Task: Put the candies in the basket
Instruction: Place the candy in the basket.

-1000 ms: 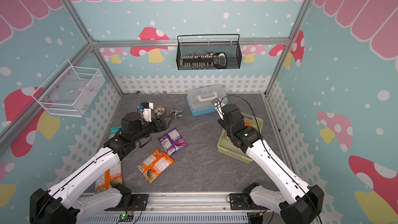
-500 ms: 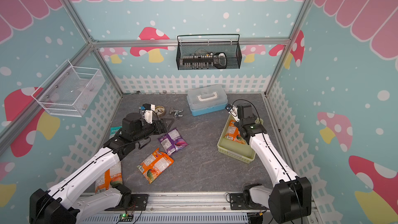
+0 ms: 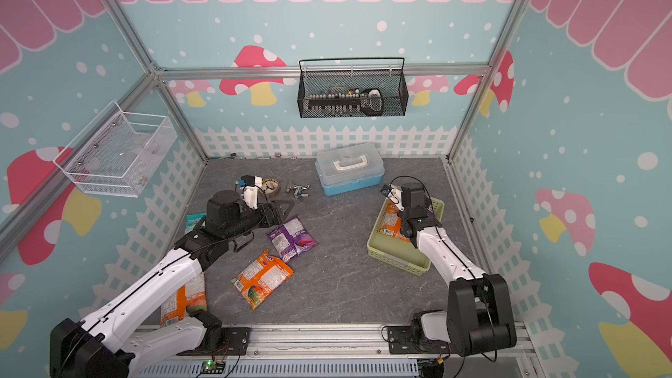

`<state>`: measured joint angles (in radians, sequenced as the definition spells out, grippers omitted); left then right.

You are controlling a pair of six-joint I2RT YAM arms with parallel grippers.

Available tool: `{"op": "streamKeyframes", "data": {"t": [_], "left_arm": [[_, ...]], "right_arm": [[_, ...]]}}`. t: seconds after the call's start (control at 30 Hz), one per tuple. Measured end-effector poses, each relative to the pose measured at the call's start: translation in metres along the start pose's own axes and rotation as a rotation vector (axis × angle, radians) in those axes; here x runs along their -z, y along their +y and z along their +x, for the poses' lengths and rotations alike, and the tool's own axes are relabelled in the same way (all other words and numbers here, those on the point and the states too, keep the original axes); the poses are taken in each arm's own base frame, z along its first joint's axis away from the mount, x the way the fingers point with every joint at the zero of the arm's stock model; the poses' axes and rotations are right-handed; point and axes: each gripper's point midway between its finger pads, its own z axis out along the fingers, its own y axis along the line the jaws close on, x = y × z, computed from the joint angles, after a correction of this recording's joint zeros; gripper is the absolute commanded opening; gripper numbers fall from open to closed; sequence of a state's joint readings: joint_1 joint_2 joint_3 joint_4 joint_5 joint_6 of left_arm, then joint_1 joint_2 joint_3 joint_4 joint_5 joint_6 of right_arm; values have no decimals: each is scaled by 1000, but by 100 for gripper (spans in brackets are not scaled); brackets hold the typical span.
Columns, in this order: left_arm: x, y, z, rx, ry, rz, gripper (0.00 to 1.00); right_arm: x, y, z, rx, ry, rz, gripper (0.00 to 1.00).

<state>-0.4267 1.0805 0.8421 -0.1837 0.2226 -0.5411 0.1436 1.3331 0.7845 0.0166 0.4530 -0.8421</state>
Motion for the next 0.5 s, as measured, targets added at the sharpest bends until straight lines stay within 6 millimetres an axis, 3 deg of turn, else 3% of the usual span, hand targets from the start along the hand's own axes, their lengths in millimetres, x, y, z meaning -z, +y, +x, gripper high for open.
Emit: {"op": "streamKeyframes", "data": {"t": [0.17,0.27,0.5], "left_arm": [[1,2,2,0,-1,-5,99],[1,3,2,1,0,-8,99],[-1,6,8,3,11,-15,99]], "right_arm": [[-5,9,11,23,38,7,0],[-5,11,13,7,44,-1,17],[-2,41,22,-48,63,-125,41]]}}
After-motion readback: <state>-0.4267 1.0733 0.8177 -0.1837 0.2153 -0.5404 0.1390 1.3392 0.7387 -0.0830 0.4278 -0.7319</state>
